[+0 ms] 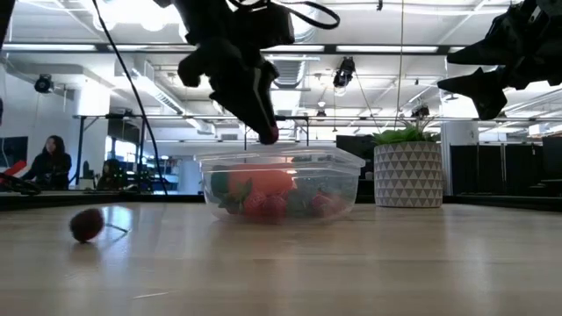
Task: Pick and placing Produce into tupperware
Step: Put the red cherry into the transparent container
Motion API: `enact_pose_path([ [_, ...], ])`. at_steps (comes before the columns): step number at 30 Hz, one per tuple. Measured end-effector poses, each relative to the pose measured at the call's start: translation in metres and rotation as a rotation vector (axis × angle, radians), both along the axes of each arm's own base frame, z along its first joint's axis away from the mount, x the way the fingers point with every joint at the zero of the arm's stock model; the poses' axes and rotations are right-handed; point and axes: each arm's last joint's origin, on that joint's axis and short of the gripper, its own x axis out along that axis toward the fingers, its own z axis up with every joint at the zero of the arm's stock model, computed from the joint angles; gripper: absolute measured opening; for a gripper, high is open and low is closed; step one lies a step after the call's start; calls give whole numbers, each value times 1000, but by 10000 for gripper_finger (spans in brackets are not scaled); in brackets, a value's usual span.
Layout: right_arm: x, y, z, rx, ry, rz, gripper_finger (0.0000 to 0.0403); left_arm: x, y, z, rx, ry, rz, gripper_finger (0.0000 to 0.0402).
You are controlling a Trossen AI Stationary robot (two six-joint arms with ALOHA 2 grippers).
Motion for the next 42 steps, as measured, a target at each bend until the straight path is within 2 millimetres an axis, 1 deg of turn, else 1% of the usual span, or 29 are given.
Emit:
enact_pose_path([
  [4, 0, 0, 0, 0, 0, 0, 221, 4, 4, -4, -61, 12, -47, 99],
  [8, 0, 0, 0, 0, -1, 0, 221, 8, 3, -18, -79, 52, -23, 104],
  [10, 0, 0, 0, 0, -1, 0, 221, 8, 3, -19, -111, 50, 28, 116],
  [13, 0, 0, 0, 0, 0, 0, 221, 7, 3, -18, -122, 46, 81, 145],
  [15, 0, 0, 0, 0, 0, 0, 221, 3, 3, -14, -115, 42, 112, 168],
  [18, 0, 0, 0, 0, 0, 0, 221, -5, 0, 1, -141, 15, 132, 201],
  [21, 0, 0, 0, 0, 0, 0, 221, -20, -4, 13, -166, 59, 134, 226],
  [23, 0, 0, 0, 0, 0, 0, 221, -30, -10, 21, -238, 84, 135, 234],
  [26, 0, 0, 0, 0, 0, 0, 221, -46, -28, 32, -372, 107, 55, 236],
  [28, 0, 0, 0, 0, 0, 0, 221, -54, -47, 31, -394, 123, -36, 237],
  [31, 0, 0, 0, 0, 0, 0, 221, -69, -79, 17, -355, 179, -181, 237],
  [34, 0, 0, 0, 0, 0, 0, 221, -79, -111, 1, -314, 201, -322, 237],
  [37, 0, 0, 0, 0, 0, 0, 221, -79, -136, -10, -267, 147, -425, 237],
  [39, 0, 0, 0, 0, 0, 0, 221, -76, -144, -17, -262, 139, -435, 237],
  [42, 0, 0, 0, 0, 0, 0, 221, -71, -146, -34, -233, 187, -385, 237],
])
